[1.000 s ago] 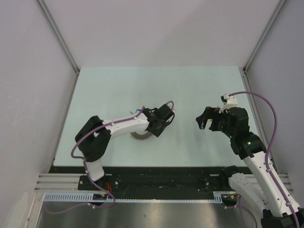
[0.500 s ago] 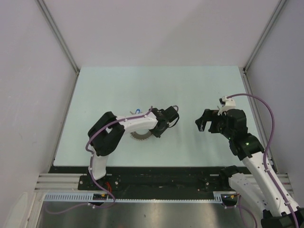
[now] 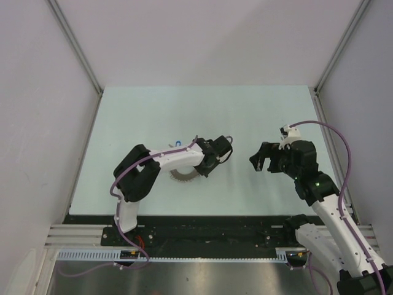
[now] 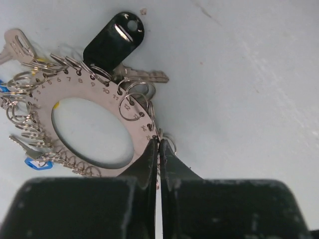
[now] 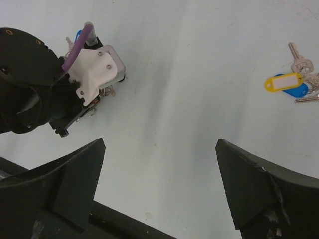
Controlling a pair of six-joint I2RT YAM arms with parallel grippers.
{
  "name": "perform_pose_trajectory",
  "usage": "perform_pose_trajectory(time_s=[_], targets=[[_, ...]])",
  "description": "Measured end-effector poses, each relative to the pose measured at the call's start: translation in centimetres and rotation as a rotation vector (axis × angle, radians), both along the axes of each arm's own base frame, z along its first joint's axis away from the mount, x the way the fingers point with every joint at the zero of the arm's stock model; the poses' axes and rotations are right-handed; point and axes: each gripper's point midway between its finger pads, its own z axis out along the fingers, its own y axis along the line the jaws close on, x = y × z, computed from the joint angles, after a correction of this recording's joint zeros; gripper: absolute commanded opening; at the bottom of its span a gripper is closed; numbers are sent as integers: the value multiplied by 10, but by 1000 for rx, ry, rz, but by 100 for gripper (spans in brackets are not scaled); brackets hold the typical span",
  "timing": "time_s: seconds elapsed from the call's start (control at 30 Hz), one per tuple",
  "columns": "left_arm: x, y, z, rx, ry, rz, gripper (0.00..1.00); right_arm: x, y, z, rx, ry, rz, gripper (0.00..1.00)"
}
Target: Put the keys on the keyring
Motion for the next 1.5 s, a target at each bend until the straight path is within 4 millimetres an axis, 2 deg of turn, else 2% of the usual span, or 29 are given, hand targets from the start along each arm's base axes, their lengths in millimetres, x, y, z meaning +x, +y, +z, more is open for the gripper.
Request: perform_pose_trajectory(time_s=[0.23,0.4,0.5,0.63,0.83,0.9,1.0,1.2,1.4,1.5], targets=[[-15,-6,28,-122,16,-58,0,-3,23,-10,18,16,110,100],[-22,-8,53,-206,-14,-114,0,-11,51,-31,26,40,244,100],[-26,-8,56,-234,-14,-146,0,-16,68,-38,35,20,326,97],[-37,-1,62,-265,-16,-199,0,-21,87,-34,71,-46,426,97],[-51,6,91,-378,-84,-274,1,-21,106,-16,133,-167,528,97],[-53,5,95,-408,-101,-282,0,-20,111,-11,148,-193,551,96],[-51,2,84,-401,-88,-263,0,-18,115,-11,157,-202,567,95],[-57,5,33,-284,2,-202,2,-24,110,-18,155,-206,560,95],[-71,-2,16,-259,34,-190,17,-33,96,-10,151,-249,514,100],[-74,-2,4,-232,51,-165,36,-33,89,-5,152,-267,469,100]])
